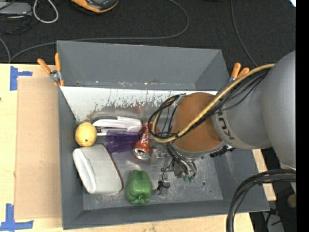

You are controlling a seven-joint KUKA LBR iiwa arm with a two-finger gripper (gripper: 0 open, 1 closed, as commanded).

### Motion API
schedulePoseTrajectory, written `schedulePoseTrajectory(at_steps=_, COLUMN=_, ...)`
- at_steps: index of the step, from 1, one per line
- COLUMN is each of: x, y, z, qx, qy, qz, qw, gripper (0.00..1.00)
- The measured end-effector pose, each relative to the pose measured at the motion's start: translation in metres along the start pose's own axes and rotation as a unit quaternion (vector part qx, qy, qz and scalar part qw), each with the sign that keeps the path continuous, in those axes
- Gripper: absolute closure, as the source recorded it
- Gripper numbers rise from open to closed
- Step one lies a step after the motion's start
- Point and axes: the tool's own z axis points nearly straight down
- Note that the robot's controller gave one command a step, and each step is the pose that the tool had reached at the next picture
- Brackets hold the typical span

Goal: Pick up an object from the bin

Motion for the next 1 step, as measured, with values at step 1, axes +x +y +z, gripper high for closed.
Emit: schedulePoseTrajectory(at_steps=1, x=0.0031, y=-0.0001, z=0.006, qx=0.0, qy=0.0007, qz=-0.029, qw=0.9996, gripper=0.0)
